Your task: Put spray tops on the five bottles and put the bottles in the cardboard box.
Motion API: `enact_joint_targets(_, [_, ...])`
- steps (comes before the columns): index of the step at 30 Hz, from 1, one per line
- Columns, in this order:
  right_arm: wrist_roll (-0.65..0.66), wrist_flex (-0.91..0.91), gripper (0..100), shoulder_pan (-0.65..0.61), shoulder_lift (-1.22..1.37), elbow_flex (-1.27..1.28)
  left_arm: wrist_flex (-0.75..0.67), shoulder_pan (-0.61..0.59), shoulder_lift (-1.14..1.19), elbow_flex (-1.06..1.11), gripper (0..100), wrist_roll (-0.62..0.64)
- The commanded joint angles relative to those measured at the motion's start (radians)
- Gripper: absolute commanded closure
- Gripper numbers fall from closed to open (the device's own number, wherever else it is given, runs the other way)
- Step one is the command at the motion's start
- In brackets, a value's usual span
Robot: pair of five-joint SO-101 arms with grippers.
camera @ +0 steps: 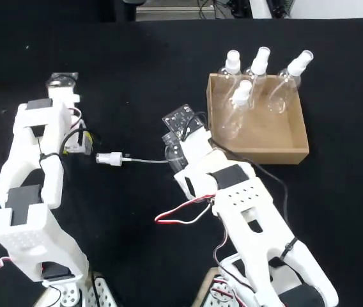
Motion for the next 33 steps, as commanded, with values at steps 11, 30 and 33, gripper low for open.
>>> enact_joint_targets(11, [0.002, -0.018, 97.0, -0.006, -0.041, -0.005, 0.324, 0.079, -0.061, -0.160, 79, 0.147])
enact_joint_targets(30, [0.002, -0.017, 97.0, -0.005, -0.041, -0.004, 0.261, 0.159, -0.006, -0.147, 70, 1.019])
enact_joint_targets(33, [0.002, -0.018, 97.0, -0.005, -0.041, 0.001, 0.267, 0.197, 0.028, -0.145, 70, 1.026])
